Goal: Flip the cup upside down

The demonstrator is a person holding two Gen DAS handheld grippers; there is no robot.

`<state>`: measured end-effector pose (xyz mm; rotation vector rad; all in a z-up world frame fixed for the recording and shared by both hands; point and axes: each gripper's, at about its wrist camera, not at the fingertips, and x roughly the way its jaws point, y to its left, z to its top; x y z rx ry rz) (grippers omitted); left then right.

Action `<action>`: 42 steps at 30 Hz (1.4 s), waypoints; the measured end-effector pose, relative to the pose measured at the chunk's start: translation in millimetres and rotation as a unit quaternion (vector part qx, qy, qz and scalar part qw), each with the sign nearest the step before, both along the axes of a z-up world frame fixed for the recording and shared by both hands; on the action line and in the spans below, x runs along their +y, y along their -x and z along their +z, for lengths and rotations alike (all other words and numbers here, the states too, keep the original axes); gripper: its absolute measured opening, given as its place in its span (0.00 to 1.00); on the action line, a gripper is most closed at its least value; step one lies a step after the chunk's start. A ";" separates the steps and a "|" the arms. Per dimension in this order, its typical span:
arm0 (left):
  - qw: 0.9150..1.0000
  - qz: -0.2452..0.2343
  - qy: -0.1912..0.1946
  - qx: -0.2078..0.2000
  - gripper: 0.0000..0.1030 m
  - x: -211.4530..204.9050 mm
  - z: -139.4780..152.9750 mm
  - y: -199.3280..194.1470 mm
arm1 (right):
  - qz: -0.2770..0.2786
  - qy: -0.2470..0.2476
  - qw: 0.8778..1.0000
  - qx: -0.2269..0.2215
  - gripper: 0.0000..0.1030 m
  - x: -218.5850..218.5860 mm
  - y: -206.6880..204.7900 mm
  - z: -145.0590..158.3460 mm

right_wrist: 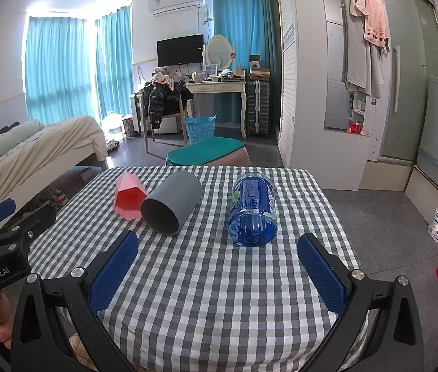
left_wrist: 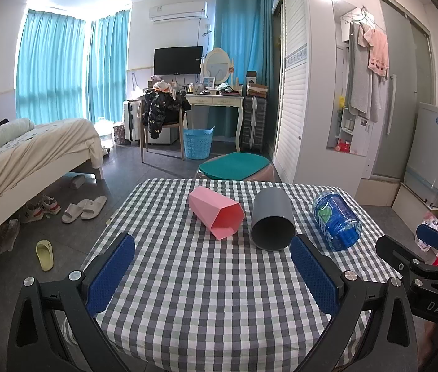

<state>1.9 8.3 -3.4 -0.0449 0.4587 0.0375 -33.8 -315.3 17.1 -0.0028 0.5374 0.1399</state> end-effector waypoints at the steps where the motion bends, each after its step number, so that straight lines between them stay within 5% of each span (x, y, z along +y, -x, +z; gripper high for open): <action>1: 1.000 0.000 0.000 0.000 1.00 0.1 0.0 0.0 | 0.000 0.000 1.000 0.000 1.00 -0.1 0.0 0.0; 11: 1.000 0.020 0.007 0.008 1.00 15.8 -4.7 -5.3 | 0.019 0.009 1.000 0.002 1.00 15.5 -2.0 -3.0; 24: 0.988 0.136 0.026 0.066 1.00 124.4 -33.8 -55.3 | 0.117 0.034 0.992 0.039 1.00 110.6 -77.9 0.4; 33: 0.981 0.164 0.044 0.095 1.00 176.9 -63.3 -92.4 | 0.161 0.072 0.980 0.097 0.99 189.9 -164.8 -38.4; 42: 0.979 0.158 0.067 0.113 1.00 198.5 -79.9 -114.4 | 0.172 0.125 0.966 0.146 0.86 226.2 -207.1 -77.8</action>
